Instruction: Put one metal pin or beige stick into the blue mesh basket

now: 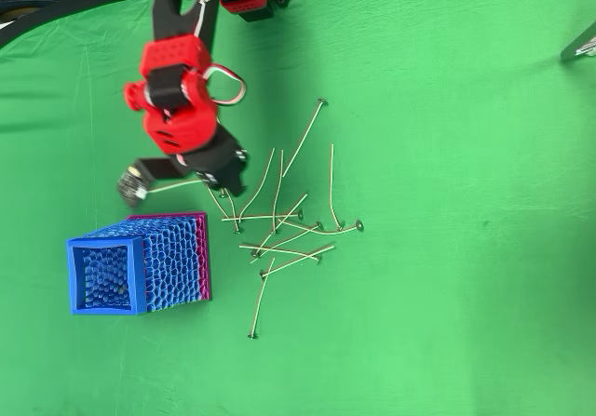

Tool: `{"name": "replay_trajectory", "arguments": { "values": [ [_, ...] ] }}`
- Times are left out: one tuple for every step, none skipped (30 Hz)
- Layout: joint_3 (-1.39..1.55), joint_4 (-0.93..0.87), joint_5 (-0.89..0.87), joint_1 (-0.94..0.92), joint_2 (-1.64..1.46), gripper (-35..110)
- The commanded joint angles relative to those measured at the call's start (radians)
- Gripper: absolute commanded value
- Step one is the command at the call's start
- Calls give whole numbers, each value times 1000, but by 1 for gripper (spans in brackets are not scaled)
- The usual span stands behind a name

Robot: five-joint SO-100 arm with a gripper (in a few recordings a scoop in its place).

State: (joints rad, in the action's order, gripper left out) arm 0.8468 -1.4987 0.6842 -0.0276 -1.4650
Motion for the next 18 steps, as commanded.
{"name": "replay_trajectory", "arguments": {
  "values": [
    [-81, -6, -15, -49, -74, 1],
    [-107, -6, -23, -67, -75, 1],
    [-132, -5, -23, -84, -77, 1],
    [-153, 5, -26, -101, -78, 1],
    [-178, 11, -28, -120, -78, 1],
    [-201, 20, -25, -137, -78, 1],
    [-221, 38, -25, -156, -77, 1],
    [-242, 48, -20, -175, -75, 1],
    [-265, 52, -14, -190, -71, 1],
    [-285, 66, -14, -209, -64, 1],
    [-305, 78, -12, -225, -57, 1],
    [-330, 94, -11, -242, -48, 1],
    [-354, 112, -11, -258, -37, 1],
    [-385, 121, -6, -275, -25, 1],
    [-417, 127, -3, -287, -11, 1],
    [-451, 132, 0, -299, 5, 1],
    [-483, 140, 3, -310, 20, 1],
    [-514, 150, 5, -321, 37, 1]
  ]
}}
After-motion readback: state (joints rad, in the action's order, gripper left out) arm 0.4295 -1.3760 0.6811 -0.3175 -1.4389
